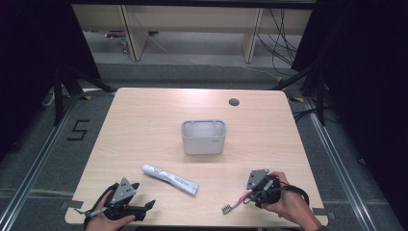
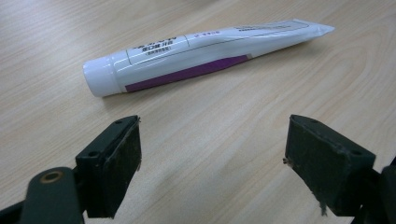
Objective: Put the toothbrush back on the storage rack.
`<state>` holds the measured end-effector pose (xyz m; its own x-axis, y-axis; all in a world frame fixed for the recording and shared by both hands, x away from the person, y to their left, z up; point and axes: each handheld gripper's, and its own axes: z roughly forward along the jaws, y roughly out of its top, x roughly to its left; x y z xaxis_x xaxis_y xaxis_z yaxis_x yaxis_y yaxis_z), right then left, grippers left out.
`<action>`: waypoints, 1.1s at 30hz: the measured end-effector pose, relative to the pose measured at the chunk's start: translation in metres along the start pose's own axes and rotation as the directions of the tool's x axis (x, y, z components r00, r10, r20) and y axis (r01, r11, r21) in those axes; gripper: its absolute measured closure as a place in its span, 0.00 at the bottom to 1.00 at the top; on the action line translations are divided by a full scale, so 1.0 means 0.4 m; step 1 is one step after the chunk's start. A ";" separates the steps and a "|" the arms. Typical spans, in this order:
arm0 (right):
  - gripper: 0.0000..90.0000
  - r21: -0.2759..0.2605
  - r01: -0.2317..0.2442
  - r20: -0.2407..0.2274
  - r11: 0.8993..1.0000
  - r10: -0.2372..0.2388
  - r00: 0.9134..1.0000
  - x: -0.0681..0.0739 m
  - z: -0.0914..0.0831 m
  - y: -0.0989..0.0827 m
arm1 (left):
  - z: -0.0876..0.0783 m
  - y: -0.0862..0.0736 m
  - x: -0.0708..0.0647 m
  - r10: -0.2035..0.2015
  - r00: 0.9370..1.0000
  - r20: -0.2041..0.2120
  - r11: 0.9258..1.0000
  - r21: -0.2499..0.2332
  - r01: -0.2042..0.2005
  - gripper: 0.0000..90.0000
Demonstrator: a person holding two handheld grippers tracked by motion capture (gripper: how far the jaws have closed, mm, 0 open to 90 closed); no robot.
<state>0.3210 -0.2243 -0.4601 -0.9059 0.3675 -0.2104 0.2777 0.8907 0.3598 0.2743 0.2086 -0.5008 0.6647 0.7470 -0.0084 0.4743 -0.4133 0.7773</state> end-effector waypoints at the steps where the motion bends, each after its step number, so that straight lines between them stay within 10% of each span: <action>1: 0.59 0.007 -0.013 -0.005 1.000 0.013 1.000 0.001 0.004 0.000 | 0.000 0.000 0.000 0.000 1.000 0.002 1.000 0.000 0.000 0.20; 33: 0.69 0.014 0.015 -0.118 1.000 -0.013 0.993 -0.008 0.055 0.005 | -0.001 0.000 0.004 0.019 1.000 -0.009 1.000 0.021 -0.019 0.20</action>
<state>0.3315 -0.2178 -0.4789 -0.9408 0.3219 -0.1064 0.2688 0.8995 0.3444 0.2750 0.2099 -0.5004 0.6685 0.7436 0.0123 0.4738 -0.4385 0.7637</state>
